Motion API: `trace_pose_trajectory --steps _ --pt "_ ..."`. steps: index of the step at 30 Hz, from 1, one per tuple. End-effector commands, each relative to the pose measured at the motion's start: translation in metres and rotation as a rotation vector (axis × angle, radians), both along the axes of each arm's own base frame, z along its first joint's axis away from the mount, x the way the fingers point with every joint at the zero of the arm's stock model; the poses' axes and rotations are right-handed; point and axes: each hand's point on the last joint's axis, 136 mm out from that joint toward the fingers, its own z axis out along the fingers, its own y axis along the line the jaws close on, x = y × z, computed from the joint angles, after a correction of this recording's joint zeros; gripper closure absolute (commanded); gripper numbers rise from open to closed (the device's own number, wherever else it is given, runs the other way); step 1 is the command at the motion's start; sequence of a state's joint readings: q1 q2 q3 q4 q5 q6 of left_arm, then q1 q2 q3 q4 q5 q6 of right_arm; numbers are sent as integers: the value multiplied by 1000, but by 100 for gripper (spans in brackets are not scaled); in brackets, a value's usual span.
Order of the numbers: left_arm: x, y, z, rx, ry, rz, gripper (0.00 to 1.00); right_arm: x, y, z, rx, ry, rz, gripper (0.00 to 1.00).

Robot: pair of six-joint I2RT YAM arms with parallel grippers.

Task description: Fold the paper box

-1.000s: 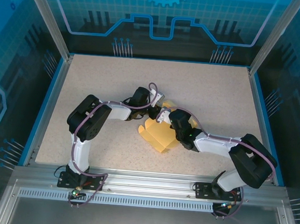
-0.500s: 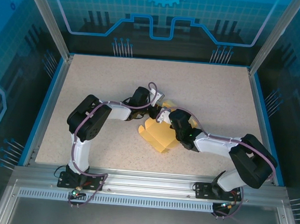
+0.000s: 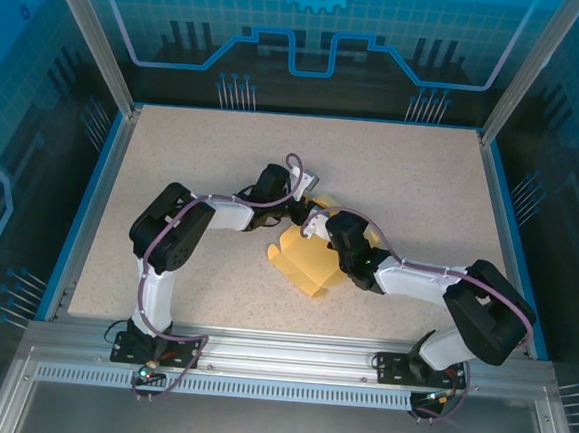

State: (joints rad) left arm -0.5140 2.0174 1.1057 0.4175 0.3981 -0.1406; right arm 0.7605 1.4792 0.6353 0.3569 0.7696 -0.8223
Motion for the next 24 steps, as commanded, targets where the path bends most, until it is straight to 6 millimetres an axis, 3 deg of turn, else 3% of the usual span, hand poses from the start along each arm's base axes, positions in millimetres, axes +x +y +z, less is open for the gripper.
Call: trace_pose_trajectory --steps 1,5,24 --pt "8 -8 9 -43 -9 -12 48 -12 4 -14 -16 57 42 98" --pt "12 -5 6 -28 -6 15 57 -12 4 -14 -5 58 42 98" --pt "43 31 -8 71 10 355 82 -17 10 -9 68 73 63 98"
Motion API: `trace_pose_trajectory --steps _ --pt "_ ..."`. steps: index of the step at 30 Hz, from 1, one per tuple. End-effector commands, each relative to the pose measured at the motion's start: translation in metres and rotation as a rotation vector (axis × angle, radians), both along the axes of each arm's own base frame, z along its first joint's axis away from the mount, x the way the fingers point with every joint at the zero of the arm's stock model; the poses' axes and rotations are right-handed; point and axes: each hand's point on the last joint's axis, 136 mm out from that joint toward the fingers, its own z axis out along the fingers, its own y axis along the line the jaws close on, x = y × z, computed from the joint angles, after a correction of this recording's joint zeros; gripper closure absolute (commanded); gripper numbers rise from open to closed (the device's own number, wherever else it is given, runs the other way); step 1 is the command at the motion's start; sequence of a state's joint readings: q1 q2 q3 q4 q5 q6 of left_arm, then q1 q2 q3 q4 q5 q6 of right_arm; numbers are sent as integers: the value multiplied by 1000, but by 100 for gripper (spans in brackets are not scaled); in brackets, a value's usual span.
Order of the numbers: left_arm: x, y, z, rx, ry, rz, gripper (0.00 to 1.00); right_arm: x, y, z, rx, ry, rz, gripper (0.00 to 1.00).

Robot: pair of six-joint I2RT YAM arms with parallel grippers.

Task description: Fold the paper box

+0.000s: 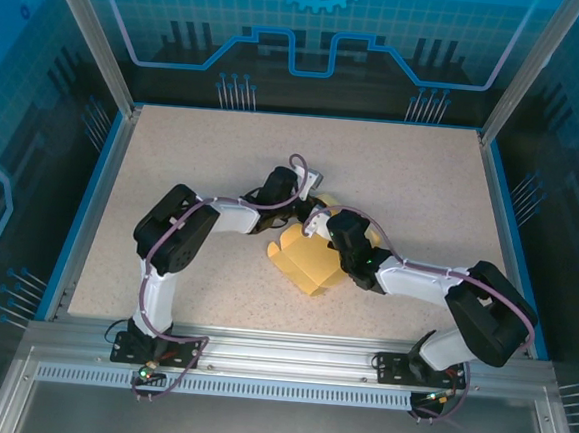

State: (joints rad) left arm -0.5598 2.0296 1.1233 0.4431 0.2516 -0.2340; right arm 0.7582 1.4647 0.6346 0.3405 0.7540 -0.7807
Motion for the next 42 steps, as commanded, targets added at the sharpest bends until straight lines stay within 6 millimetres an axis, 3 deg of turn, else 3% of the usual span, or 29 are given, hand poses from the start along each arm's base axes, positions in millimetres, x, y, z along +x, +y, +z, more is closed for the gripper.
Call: trace_pose_trajectory --steps 1,6,11,19,31,37,42 --pt "34 42 -10 76 14 252 83 -16 10 -10 30 64 72 98" --pt "39 55 -13 111 27 339 86 -17 10 -8 43 63 77 99" --pt "34 44 -3 60 5 279 85 -17 8 -10 43 65 69 99" --pt "17 28 12 -73 4 120 67 -16 -2 -7 70 73 33 99" --pt "-12 33 1 -38 -26 37 46 -14 -7 -4 91 72 17 99" --pt "-19 30 -13 18 -29 12 41 -13 -5 -4 95 73 18 99" --pt "-14 33 -21 58 -33 34 42 -14 -5 -3 102 73 19 99"
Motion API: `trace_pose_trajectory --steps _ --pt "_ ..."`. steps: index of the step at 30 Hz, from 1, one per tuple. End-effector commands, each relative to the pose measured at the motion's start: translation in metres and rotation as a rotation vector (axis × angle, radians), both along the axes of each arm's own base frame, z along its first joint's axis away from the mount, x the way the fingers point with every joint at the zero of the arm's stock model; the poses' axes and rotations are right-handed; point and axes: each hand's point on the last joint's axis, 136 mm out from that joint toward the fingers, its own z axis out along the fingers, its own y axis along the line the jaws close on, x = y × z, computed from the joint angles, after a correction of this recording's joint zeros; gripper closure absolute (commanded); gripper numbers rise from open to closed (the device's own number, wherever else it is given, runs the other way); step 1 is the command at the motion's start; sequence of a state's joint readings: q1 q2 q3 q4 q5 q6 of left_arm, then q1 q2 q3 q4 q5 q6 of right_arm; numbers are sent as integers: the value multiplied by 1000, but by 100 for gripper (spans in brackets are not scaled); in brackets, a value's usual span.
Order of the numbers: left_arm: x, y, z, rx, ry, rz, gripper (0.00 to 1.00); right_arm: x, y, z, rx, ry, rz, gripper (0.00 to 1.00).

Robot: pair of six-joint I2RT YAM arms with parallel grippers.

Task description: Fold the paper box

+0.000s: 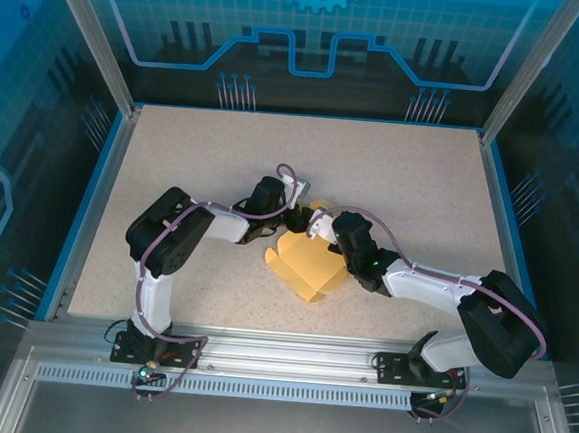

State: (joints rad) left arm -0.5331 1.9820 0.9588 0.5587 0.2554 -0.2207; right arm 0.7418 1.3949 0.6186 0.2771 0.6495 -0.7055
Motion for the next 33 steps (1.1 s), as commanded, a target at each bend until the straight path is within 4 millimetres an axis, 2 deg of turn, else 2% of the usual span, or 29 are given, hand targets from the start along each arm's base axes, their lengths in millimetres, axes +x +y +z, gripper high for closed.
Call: trace_pose_trajectory --steps 1,8,21,25,33 --pt "6 6 -7 65 -23 21 42 -5 -8 -4 1 23 -17 99" --pt "6 1 -21 115 -27 5 41 -6 -7 -5 6 30 -11 99" --pt "8 -6 -27 176 -35 -3 38 -6 -5 -8 11 41 -7 99" --pt "12 -7 -27 199 -46 16 44 -6 -5 -10 10 44 -8 99" --pt "18 -9 -21 180 -63 46 62 -7 -6 -12 10 49 -12 99"
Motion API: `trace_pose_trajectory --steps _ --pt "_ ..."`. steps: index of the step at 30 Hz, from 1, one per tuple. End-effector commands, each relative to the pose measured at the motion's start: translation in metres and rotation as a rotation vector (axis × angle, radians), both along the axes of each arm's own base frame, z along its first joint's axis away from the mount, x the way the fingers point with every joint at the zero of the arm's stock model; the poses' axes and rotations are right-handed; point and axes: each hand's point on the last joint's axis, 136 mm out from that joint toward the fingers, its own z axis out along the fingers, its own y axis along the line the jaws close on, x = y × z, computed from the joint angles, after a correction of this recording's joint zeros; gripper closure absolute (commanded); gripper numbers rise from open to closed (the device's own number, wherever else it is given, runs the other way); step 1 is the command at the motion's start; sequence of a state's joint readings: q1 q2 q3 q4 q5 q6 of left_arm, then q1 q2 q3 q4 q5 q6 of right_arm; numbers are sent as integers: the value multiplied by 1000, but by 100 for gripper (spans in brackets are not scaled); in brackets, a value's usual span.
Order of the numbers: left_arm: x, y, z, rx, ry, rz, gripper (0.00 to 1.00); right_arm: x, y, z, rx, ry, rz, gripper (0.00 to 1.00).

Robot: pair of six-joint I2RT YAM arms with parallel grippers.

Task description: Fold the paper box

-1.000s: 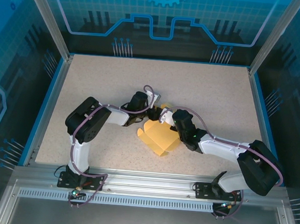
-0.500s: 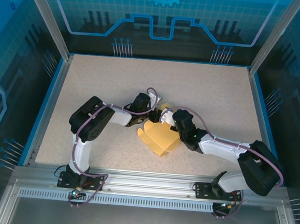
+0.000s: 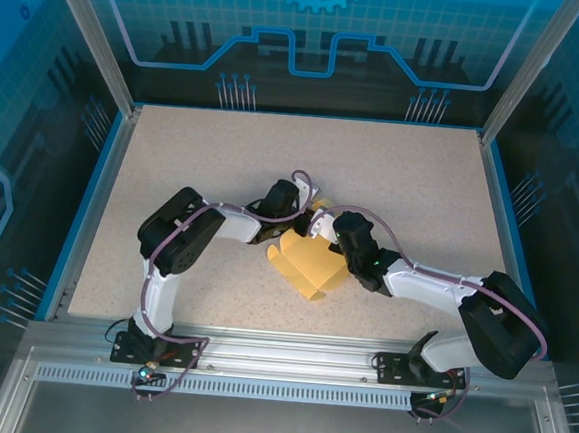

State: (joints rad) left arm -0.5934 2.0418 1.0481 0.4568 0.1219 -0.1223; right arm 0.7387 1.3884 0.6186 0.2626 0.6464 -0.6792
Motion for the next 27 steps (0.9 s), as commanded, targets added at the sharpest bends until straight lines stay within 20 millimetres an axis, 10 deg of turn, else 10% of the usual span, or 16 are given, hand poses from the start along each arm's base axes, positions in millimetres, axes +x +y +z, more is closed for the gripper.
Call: trace_pose_trajectory --steps 1,13,27 --pt "14 6 -1 25 -28 58 65 -7 -5 -13 -10 40 0 99" --pt "34 29 6 -5 -4 298 86 -9 -5 -18 -4 54 -4 99" --pt "43 35 8 -27 -11 375 88 -10 -5 -25 -10 67 -3 99"
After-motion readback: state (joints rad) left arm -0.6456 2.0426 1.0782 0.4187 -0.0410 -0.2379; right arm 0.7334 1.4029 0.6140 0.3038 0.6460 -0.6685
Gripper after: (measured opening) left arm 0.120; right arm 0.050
